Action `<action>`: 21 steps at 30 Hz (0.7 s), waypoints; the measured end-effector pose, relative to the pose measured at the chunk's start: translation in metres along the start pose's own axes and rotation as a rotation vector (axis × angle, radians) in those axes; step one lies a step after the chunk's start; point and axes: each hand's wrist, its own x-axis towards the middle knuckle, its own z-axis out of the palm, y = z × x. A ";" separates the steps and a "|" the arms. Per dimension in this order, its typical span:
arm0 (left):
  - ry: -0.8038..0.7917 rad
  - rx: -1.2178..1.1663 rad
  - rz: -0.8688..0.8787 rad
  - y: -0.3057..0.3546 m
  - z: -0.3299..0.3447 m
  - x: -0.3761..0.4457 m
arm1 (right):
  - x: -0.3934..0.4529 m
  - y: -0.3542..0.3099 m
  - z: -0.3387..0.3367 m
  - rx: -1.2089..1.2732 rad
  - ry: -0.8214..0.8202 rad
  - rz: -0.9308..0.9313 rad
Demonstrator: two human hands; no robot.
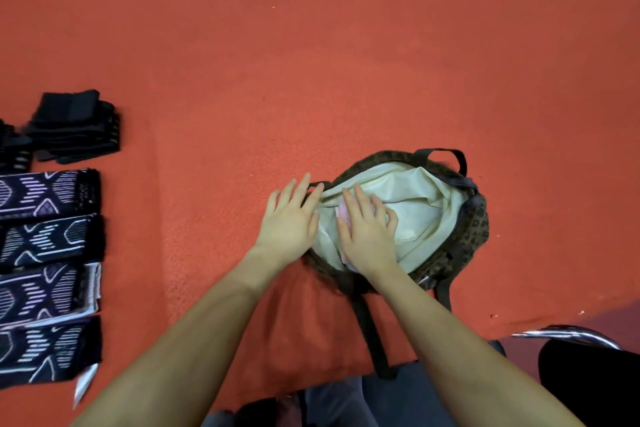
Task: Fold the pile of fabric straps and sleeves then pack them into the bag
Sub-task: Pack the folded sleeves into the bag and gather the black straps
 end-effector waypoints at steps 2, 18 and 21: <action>-0.001 0.018 -0.035 -0.014 -0.013 -0.007 | 0.006 -0.021 -0.005 0.014 0.014 -0.011; 0.159 -0.012 -0.198 -0.284 -0.078 -0.109 | 0.039 -0.314 0.055 0.082 0.036 -0.199; 0.159 0.003 -0.220 -0.333 -0.083 -0.117 | 0.054 -0.363 0.072 0.072 -0.006 -0.262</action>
